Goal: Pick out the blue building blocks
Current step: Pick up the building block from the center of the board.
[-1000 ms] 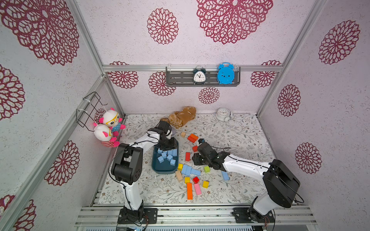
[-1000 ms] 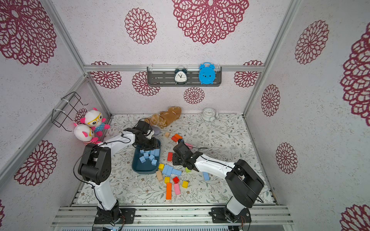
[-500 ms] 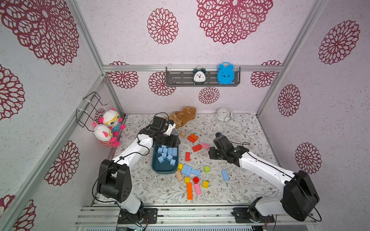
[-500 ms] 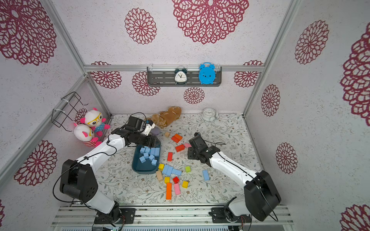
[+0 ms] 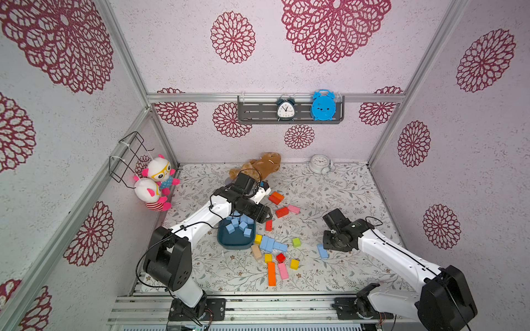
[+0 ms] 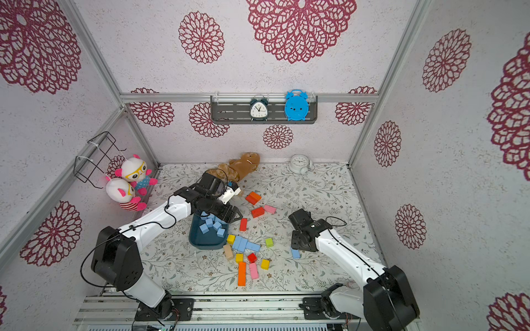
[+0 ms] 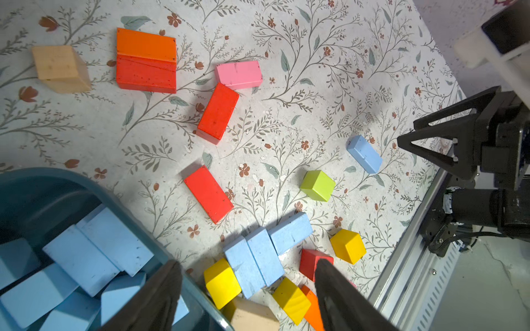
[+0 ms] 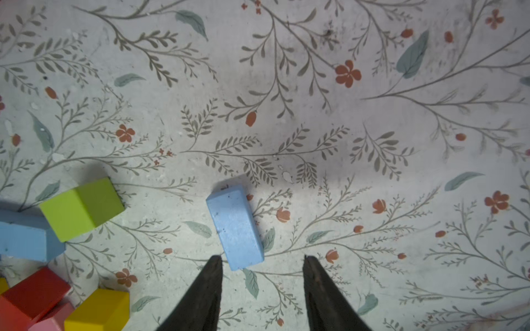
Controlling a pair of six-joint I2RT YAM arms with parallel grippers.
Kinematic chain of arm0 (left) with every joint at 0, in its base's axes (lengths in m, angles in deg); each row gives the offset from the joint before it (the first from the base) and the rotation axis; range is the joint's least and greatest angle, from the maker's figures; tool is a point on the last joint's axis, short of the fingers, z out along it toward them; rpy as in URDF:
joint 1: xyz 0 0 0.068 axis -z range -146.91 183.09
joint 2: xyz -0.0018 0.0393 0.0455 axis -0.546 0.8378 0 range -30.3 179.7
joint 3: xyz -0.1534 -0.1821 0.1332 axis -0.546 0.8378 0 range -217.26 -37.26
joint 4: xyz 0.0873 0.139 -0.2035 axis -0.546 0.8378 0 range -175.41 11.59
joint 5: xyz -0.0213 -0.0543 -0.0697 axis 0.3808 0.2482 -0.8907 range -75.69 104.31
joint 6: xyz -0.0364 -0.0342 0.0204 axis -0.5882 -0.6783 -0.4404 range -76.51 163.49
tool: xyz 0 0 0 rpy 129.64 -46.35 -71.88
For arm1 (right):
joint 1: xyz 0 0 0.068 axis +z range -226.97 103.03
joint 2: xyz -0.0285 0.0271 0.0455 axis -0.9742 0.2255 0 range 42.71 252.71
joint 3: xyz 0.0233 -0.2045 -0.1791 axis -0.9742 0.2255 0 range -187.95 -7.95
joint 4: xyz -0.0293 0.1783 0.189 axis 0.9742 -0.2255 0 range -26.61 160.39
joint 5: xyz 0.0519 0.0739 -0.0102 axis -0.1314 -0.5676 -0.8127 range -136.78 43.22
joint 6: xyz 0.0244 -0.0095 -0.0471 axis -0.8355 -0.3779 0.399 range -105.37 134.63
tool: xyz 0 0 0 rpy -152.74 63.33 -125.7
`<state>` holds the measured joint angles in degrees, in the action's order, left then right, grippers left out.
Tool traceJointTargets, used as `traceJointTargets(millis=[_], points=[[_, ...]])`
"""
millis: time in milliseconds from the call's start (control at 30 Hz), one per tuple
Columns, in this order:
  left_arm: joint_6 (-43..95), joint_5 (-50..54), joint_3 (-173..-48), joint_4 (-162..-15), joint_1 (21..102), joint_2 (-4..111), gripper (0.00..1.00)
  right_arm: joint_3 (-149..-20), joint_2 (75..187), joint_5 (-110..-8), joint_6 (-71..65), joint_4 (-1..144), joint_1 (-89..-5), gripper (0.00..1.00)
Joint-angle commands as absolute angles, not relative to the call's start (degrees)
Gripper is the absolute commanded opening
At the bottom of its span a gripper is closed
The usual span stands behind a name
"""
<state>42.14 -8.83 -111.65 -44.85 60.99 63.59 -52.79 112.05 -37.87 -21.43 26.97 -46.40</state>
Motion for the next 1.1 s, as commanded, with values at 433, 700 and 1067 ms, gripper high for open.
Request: traceJointTargets(millis=[433,700,1067], points=[[39.74,-9.51,-109.89,-47.06,59.5,63.83,0.78,-54.36,123.88,-42.5,-17.87,34.93,-46.02,0.5],[39.71,-8.39,-109.59,-47.17,58.96,63.74,0.78,-53.63,128.24,-42.92,-16.41,38.84,-46.02,0.46],[37.35,-11.06,-109.31,-48.82,59.01,62.46,0.77,-53.18,123.79,-41.46,-18.77,45.25,-44.69,0.18]])
